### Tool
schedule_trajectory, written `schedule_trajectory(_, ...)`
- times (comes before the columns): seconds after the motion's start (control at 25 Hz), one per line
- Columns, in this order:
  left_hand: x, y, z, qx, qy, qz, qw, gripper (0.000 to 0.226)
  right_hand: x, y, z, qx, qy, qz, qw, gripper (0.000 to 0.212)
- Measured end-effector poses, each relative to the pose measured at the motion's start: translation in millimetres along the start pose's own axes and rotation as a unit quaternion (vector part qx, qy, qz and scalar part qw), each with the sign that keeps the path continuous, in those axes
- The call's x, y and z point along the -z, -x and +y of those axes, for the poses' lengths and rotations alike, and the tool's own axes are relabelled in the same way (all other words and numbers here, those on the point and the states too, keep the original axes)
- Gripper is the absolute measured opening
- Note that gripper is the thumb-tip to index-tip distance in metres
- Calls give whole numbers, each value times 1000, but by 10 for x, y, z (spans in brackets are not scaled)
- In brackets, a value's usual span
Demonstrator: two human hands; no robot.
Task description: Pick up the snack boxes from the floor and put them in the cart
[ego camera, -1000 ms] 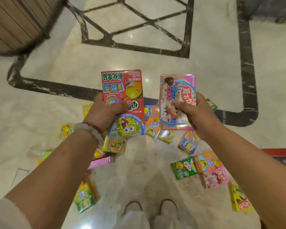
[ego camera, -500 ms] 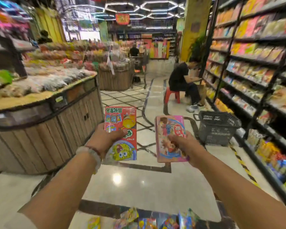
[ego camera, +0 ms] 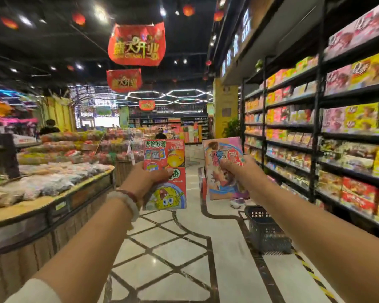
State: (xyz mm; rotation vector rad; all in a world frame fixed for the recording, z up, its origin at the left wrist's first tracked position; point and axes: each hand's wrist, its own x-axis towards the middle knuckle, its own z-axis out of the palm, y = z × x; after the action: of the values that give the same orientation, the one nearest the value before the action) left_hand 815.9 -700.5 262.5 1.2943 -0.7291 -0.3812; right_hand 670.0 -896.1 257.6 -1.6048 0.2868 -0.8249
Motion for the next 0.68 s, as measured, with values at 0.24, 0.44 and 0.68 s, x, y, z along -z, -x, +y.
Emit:
schedule_trajectory(0.24, -195, -37, 98, -18, 7, -64, 998, 35, 224, 361, -257, 12, 18, 85, 996, 46)
schedule_trajectory(0.44, -434, 21, 266, -26, 17, -191, 981, 40, 289, 958, -541, 29, 54, 217, 974, 47)
schedule_trajectory(0.68, -1015, 499, 457, -18, 46, -358, 932, 33, 454, 2078, -926, 21, 90, 367, 926, 39)
